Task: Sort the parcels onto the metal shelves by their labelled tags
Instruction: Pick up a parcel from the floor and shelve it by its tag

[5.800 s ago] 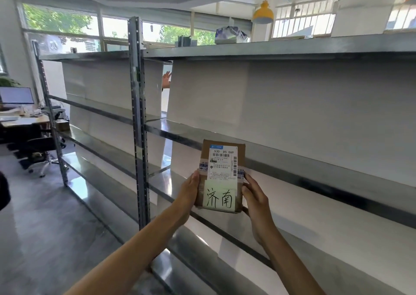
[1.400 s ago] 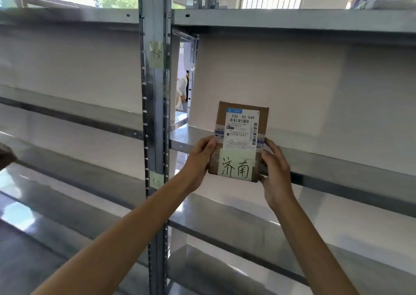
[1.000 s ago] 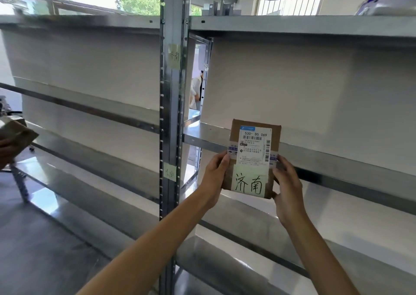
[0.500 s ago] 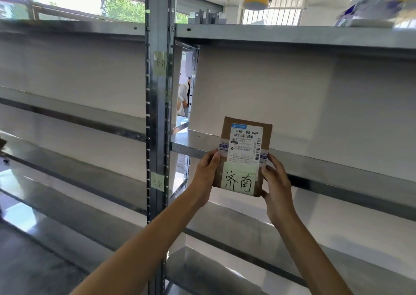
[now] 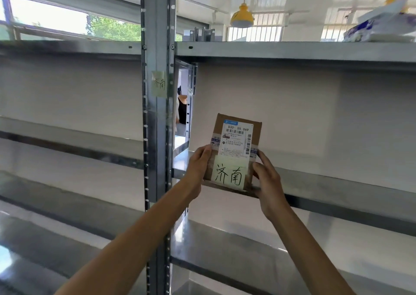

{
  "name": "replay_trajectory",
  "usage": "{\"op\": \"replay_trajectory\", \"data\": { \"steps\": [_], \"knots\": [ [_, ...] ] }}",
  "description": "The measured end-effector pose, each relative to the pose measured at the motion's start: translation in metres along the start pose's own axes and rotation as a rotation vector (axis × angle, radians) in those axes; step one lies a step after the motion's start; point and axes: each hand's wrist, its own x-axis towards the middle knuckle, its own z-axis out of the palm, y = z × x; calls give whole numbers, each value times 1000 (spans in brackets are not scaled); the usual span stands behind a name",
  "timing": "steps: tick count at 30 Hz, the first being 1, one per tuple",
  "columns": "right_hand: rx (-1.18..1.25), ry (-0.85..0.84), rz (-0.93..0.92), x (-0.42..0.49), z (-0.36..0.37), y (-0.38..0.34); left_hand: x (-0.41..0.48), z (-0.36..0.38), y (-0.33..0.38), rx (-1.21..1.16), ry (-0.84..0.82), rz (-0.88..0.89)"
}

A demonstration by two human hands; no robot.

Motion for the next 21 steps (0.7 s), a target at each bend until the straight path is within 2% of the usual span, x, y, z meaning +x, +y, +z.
{"op": "replay_trajectory", "data": {
  "steps": [5,12,17,21],
  "knots": [
    [-10,-6,20,21,31,-1,33,-25,7,33,-14,-9],
    [15,41,88,46,62,0,82,-47,9,51,-27,-120],
    [-4,43,92,59,76,5,107,-54,7,-20,-19,-193],
    [11,87,122,74,77,5,121,-51,8,-10,-44,-182]
  ]
}}
